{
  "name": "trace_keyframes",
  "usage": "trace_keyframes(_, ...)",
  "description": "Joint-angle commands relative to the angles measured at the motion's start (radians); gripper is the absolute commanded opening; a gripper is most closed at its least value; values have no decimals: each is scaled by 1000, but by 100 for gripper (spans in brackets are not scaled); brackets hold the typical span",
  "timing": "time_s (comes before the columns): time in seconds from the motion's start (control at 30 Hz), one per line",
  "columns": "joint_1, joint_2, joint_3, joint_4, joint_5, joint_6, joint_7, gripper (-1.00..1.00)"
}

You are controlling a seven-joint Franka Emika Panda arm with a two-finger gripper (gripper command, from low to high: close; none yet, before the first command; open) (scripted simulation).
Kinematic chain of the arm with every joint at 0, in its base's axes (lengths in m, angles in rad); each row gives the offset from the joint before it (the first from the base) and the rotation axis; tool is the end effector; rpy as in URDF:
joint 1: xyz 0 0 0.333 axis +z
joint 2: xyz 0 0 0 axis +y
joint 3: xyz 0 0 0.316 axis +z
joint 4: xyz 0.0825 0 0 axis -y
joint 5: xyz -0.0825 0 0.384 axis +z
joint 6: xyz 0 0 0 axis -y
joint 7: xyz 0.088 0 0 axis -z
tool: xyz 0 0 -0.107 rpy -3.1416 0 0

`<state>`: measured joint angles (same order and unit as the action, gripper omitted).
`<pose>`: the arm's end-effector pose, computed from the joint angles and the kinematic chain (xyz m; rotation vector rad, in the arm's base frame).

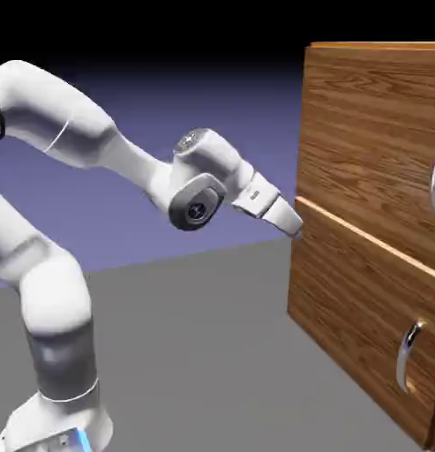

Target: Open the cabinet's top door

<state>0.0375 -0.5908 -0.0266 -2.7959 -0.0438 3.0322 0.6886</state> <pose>0.3889 0.0072 0.4725 -2.5196 0.8325 -1.0972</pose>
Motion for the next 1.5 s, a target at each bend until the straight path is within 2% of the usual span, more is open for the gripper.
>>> trace_keyframes(0.0, 21, -17, -22, 12, -36, -4, -44, 0)
trace_keyframes(1.47, 951, -776, -993, 526, -1634, -178, -1957, 0)
